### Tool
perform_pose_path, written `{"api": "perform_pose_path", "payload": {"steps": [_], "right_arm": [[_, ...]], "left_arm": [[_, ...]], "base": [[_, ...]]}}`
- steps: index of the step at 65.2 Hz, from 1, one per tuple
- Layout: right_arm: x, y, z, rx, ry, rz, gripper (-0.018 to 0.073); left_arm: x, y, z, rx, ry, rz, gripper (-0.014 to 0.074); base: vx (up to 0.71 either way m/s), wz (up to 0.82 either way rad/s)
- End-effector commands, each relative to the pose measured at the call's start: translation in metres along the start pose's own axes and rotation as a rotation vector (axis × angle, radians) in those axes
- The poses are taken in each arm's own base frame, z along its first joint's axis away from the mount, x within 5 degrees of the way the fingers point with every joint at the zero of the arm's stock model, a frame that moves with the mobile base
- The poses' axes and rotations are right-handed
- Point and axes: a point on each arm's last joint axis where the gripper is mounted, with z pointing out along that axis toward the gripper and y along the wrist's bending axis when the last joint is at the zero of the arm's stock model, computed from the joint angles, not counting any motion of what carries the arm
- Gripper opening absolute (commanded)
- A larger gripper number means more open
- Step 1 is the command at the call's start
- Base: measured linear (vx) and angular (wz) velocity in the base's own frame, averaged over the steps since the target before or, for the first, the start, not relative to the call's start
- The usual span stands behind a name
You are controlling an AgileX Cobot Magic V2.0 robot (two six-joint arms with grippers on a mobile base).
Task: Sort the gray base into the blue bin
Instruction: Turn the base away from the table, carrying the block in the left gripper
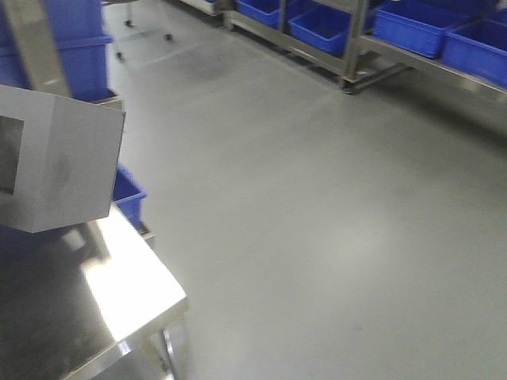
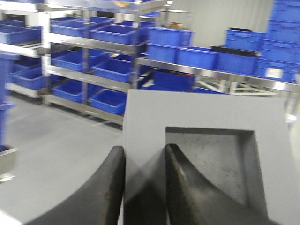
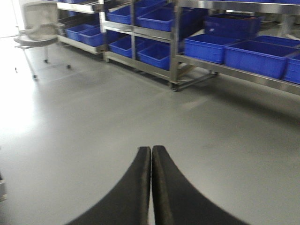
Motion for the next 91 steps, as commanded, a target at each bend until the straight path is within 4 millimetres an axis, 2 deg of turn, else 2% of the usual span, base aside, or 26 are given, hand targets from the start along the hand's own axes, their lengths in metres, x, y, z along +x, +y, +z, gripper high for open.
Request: {"api": "perform_pose_path", "payload": {"steps": [1,91], "right_arm": [[-0.0063,-0.0001,0.0001,0.003,-0.071,-0.014,-0.0005],[-0.0063,-0.0001,0.0001,0.003,-0.071,-0.014,-0.0005]], "left_arm": [[-0.0203,-0.0029,-0.0026,0.017,-0.137,-0.019,-0.0006],[-0.0201,-0.0029,-0.0020,0.017,-0.136,-0.019,-0.0006]], "base": [[0.04,-0.57],[0.05,-0.46]]}}
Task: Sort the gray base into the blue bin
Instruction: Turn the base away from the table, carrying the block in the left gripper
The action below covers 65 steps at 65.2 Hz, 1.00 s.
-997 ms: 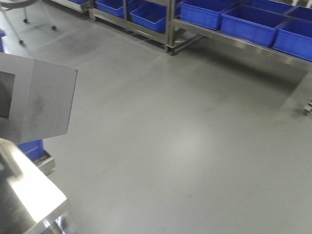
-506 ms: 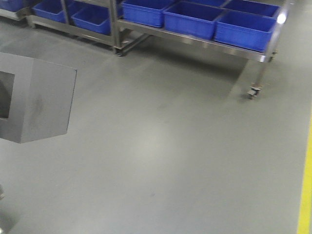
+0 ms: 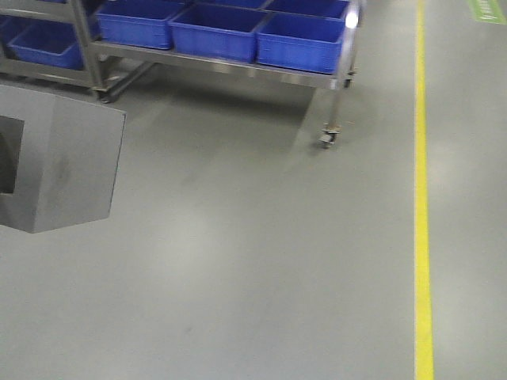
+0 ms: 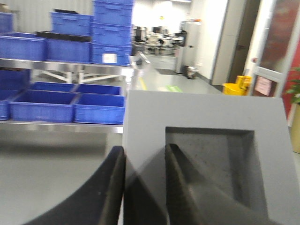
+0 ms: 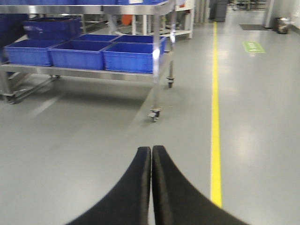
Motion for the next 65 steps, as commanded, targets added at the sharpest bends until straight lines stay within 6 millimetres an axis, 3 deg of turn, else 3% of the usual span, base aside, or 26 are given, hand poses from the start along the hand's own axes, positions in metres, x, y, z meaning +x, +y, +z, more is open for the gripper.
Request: {"api": "perform_pose_path", "payload": {"steps": [1,34,65], "right_arm": [[-0.0063,-0.0001,0.0001,0.003,-0.071,-0.014,-0.0005],[-0.0063,-0.0001,0.0001,0.003,-0.071,-0.014,-0.0005],[-0.0063,-0.0001,0.0001,0.003,-0.071,-0.014,-0.0005]], "left_arm": [[-0.0201,-0.0029,-0.0020,0.017,-0.136,-0.019,-0.0006],[-0.0200,-0.0029,-0.0018,0.016,-0.135,-0.019,-0.0006],[-0.0200,-0.0029,-0.0018,0.016,-0.135,-0.019,-0.0006]], "base": [[0.10,-0.44],[0.15,-0.36],[0.25,-0.14]]}}
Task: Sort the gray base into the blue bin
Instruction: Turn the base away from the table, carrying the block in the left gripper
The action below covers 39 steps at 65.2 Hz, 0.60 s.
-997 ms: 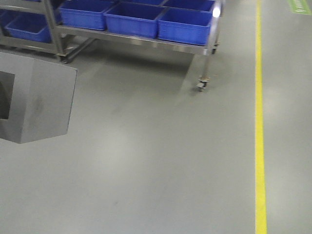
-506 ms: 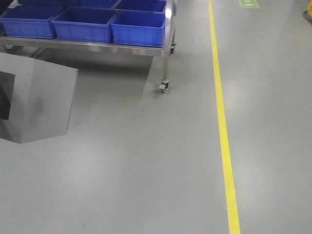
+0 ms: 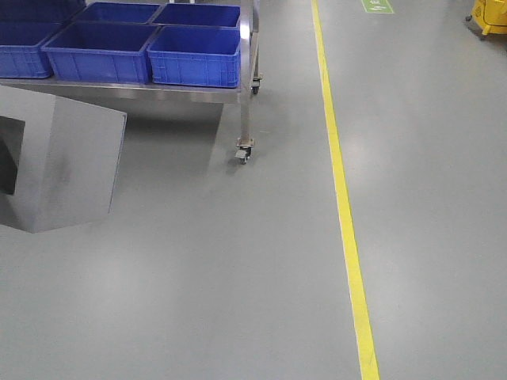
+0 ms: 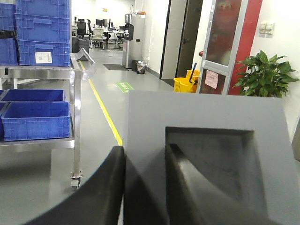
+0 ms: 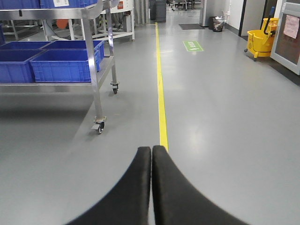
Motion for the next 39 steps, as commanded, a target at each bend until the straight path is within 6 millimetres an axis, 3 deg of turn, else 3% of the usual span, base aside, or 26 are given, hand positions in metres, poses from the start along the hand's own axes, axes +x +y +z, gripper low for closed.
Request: {"api": "perform_pose_path", "payload": {"steps": [1,39], "right_arm": [[-0.0063,-0.0001,0.0001,0.003,-0.071,-0.014,-0.0005],[-0.0063,-0.0001,0.0001,0.003,-0.071,-0.014,-0.0005]], "left_arm": [[-0.0201,-0.0029,-0.0020,0.017,-0.136,-0.019,-0.0006],[-0.0201,-0.0029,-0.0020,0.017,-0.136,-0.019,-0.0006]], "base": [[0.30,-0.07],[0.33,-0.10]]}}
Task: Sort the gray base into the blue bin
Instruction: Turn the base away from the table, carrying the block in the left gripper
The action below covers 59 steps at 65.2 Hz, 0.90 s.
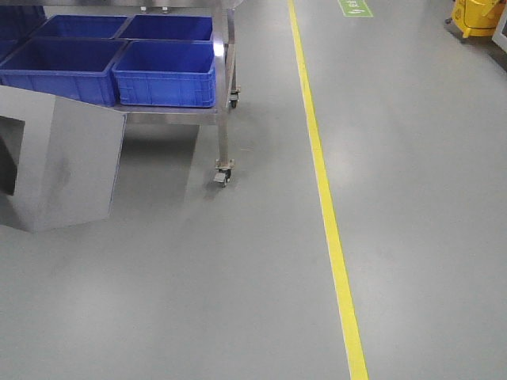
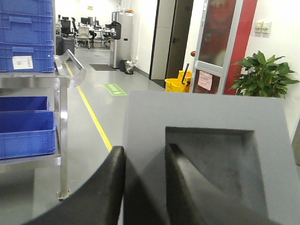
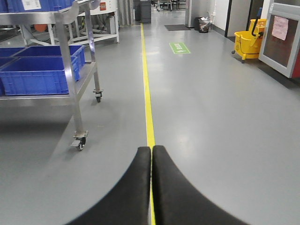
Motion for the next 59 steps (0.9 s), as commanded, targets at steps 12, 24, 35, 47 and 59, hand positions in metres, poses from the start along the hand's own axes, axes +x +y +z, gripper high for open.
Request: {"api": "perform_pose_path", "payload": {"steps": [12,24,35,47,59], "right_arm": [[-0.0063,-0.0001,0.0001,0.003,-0.071,-0.014,-0.0005],[-0.0063,-0.0001,0.0001,0.003,-0.071,-0.014,-0.0005],[-0.0063,-0.0001,0.0001,0.003,-0.071,-0.014,-0.0005],[-0.0063,-0.0001,0.0001,0.003,-0.071,-0.014,-0.0005],[-0.0063,-0.0001,0.0001,0.003,-0.071,-0.014,-0.0005]], "left_arm": [[-0.0201,-0.0029,-0.0020,0.017,-0.136,-0.019,-0.0006],[-0.0201,-0.0029,-0.0020,0.017,-0.136,-0.019,-0.0006],[-0.0201,-0.0029,-0.0020,0.017,-0.136,-0.019,-0.0006],[-0.0202,-0.0029,-0.0020,0.017,-0.137,-0.019,-0.0006],[-0.0203,-0.0029,-0.0021,0.017,-0.139,-0.019,-0.0006]], "base": [[0.32,-0.08],[0.31,0.12],[0.31,0.38],[0.30,0.57],[0.27,0.63]]}}
